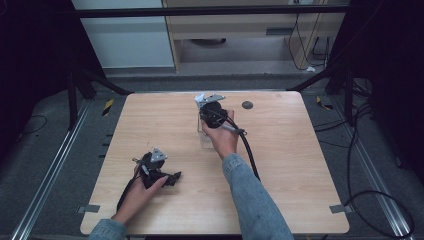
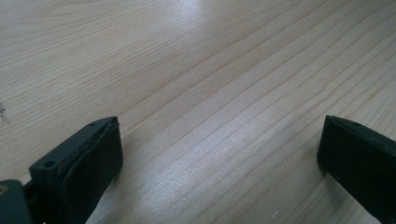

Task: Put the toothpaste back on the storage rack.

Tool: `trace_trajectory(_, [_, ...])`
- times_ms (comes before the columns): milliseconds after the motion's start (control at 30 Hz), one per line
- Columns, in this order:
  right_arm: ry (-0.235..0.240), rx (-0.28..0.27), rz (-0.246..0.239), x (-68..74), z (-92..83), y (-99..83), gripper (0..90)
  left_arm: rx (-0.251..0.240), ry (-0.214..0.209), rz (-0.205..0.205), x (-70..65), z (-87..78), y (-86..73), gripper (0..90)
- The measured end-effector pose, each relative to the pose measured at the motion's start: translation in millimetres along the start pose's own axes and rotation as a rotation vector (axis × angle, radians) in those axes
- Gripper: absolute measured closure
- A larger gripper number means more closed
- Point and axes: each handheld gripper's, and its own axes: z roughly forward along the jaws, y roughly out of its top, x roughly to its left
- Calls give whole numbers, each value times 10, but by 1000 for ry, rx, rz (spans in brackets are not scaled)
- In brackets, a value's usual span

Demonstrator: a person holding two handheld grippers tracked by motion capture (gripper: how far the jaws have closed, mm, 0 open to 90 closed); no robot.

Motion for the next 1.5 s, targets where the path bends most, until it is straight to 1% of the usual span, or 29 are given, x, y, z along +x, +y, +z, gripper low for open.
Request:
trace_trajectory(767, [4,-1,10,-1,12,8,777,0,0,0,0,0,0,0])
trace_trajectory(1033, [12,-13,16,-16,-19,20,757,0,0,0,0,0,0,0])
trace_trajectory(1500, [24,-3,20,-39,-81,3,732,0,0,0,0,0,0,0])
